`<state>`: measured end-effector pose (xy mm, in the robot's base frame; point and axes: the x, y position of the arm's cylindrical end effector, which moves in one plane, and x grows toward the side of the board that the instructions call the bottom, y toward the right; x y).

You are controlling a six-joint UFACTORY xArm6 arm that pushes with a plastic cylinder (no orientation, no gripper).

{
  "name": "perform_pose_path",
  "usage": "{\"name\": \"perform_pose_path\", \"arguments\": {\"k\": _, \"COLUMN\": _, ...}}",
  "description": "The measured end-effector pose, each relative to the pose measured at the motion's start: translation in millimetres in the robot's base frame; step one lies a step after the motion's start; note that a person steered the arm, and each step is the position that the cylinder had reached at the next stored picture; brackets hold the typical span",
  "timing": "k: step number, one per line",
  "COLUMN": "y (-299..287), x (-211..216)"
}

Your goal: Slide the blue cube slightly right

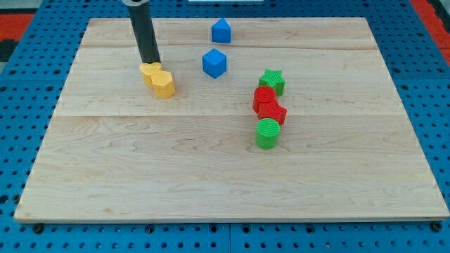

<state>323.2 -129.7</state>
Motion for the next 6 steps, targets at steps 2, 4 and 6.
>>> {"name": "perform_pose_path", "arguments": {"k": 2, "y": 49.9, "x": 39.0}}
{"name": "perform_pose_path", "arguments": {"k": 4, "y": 95.9, "x": 23.2}}
{"name": "perform_pose_path", "arguments": {"k": 6, "y": 119.0, "x": -1.9}}
